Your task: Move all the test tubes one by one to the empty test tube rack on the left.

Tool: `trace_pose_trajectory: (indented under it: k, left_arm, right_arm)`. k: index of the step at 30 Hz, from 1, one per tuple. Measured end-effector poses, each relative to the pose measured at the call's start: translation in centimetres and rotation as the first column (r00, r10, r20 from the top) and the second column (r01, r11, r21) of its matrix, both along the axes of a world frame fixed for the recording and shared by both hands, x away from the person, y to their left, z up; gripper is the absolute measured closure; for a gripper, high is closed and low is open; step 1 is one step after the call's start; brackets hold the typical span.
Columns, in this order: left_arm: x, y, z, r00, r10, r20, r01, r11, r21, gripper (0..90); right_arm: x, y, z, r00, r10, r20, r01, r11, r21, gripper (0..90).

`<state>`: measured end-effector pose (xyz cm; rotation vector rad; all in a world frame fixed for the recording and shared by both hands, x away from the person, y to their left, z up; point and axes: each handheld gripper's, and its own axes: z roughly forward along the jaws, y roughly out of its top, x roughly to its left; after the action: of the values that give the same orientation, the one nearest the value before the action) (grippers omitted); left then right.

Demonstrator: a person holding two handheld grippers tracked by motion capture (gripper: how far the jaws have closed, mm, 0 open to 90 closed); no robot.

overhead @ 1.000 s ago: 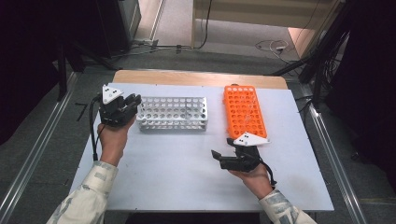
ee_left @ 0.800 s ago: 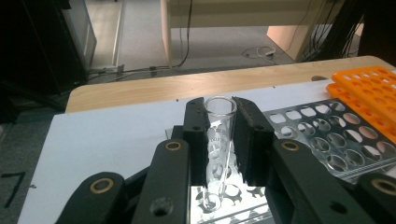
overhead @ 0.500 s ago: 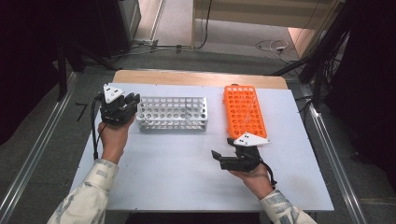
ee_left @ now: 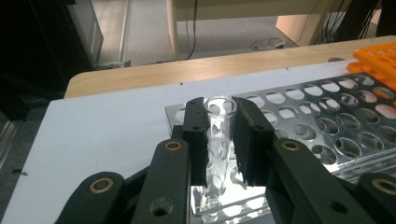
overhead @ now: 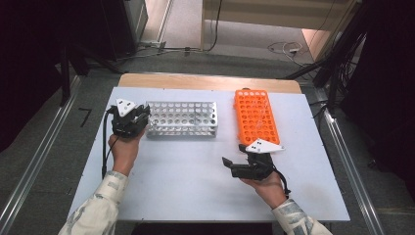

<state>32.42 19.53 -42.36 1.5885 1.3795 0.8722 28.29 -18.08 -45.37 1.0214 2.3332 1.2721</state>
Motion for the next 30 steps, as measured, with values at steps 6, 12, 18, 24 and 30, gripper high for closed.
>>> trace_pose_trajectory:
  k: [6,12,18,24,30]
  left_arm:
    - [0.1,-0.2,-1.1,0.9998,0.005,-0.020,-0.005,0.9999,0.010,75.4]
    - [0.2,-0.2,-1.9,0.9990,0.009,-0.043,-0.009,0.9999,0.006,74.8]
    - [0.1,-0.2,-2.2,0.9986,0.003,-0.053,-0.004,1.0000,-0.007,70.9]
    - [-0.1,0.1,-1.9,0.9984,0.011,-0.055,-0.013,0.9995,-0.030,57.8]
    - [-1.4,0.3,-1.4,0.9992,0.009,-0.039,-0.012,0.9976,-0.069,38.5]
  right_arm:
    - [0.0,0.0,0.0,1.0000,0.000,-0.001,0.000,1.000,-0.001,20.9]
    - [0.0,0.1,-0.1,1.0000,0.000,-0.006,0.000,1.000,-0.006,20.9]
    - [0.0,0.1,-0.1,1.0000,0.001,-0.005,-0.001,1.000,-0.007,20.9]
    - [0.0,0.1,-0.1,1.0000,0.000,-0.005,0.000,1.000,-0.005,20.9]
    - [0.1,-0.2,0.0,0.9999,-0.011,-0.006,0.011,1.000,-0.008,20.9]
